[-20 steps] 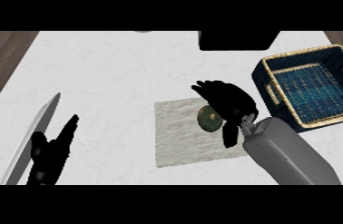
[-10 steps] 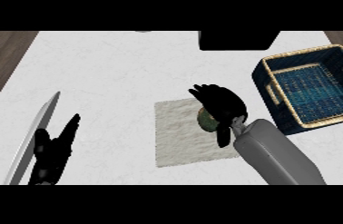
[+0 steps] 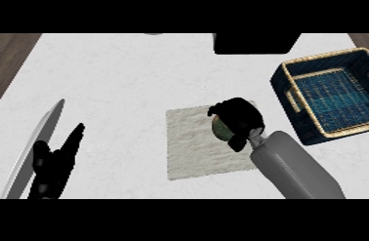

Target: Pick the squash from the placemat and place it in the basket

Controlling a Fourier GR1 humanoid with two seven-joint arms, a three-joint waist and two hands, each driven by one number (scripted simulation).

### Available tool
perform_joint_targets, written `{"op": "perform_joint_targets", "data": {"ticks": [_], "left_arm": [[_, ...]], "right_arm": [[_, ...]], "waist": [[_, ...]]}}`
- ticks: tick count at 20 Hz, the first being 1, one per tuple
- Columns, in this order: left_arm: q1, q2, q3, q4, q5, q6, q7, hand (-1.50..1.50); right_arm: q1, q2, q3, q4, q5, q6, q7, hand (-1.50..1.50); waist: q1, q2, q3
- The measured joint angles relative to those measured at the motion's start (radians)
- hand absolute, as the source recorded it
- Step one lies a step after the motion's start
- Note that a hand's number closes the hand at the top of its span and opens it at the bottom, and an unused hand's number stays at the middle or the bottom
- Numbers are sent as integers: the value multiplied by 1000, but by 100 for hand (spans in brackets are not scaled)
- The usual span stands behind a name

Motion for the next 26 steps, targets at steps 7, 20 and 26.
{"op": "perform_joint_targets", "data": {"ticks": [7,20,26], "left_arm": [[2,-8,8,-5,-10,-5,5,0],[72,-8,44,-38,-9,4,0,0],[77,-9,52,-50,-6,4,16,0]], "right_arm": [[-20,-11,27,39,93,-72,-85,150],[435,-122,141,-588,165,-6,196,150],[587,-39,83,-899,70,-92,283,150]], "waist": [[1,-1,-2],[-64,-16,-3],[-70,-10,-2]]}}
